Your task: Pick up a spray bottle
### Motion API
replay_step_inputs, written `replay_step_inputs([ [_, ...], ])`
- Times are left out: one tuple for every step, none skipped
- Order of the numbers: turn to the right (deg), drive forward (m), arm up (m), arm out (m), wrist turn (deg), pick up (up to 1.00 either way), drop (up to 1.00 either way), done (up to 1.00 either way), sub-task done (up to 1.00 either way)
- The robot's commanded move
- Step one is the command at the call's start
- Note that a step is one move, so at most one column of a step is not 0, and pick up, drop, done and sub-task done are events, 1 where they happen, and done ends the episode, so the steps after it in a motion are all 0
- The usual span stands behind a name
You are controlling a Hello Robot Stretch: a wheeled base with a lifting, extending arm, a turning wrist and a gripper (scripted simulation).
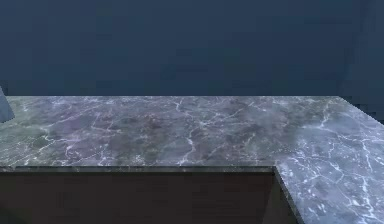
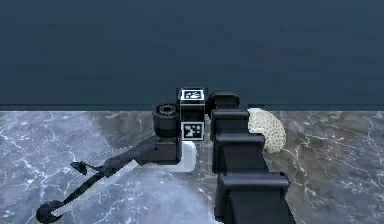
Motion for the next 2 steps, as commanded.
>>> replay_step_inputs([
  [0.0,0.00,0.00,0.02,0.0,0.00,0.00,0.00,0.00],
  [0.0,0.00,0.00,0.00,45.0,0.00,0.00,0.00,0.00],
])
